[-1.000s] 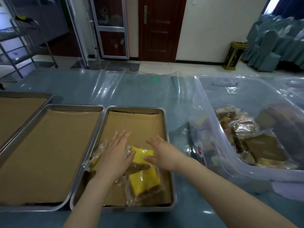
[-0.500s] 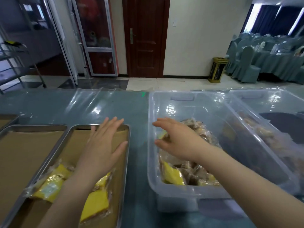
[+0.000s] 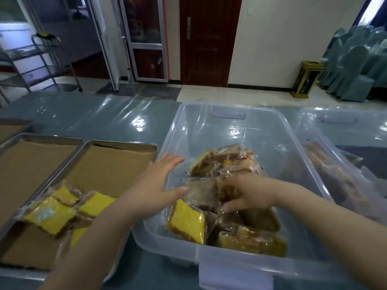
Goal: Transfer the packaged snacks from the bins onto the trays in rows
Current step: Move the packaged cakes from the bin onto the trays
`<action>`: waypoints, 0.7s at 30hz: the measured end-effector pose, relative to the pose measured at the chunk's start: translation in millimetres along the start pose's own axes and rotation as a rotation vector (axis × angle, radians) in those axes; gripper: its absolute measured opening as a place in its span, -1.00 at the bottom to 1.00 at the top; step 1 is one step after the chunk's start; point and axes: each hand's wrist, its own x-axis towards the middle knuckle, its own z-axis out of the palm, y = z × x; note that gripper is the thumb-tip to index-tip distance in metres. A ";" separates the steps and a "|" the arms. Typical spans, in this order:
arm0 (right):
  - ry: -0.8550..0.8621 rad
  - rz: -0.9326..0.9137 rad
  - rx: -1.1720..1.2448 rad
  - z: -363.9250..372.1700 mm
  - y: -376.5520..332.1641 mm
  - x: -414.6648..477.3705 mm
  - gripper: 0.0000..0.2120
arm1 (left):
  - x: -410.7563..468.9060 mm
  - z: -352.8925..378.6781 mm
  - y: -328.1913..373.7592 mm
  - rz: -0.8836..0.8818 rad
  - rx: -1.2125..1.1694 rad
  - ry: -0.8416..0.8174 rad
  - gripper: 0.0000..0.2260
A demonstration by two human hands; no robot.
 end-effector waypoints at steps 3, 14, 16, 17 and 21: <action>-0.243 -0.024 0.060 3.0 6.8 -6.3 -0.32 | 3.5 1.2 1.7 -0.014 0.212 -0.039 -0.35; -0.611 0.044 -0.075 33.4 -10.9 9.7 -0.13 | 43.0 38.8 57.3 0.005 0.710 -0.395 -0.75; -0.617 0.048 -0.148 35.7 -12.3 10.3 -0.15 | 59.9 53.2 64.3 0.023 0.803 -0.526 -0.79; -0.611 0.047 -0.198 35.6 -12.7 10.1 -0.20 | 65.6 58.8 63.7 -0.005 0.846 -0.622 -0.71; -0.421 0.009 -0.254 29.7 -4.4 8.4 -0.53 | 67.2 64.0 49.1 -0.159 0.986 -0.922 -0.36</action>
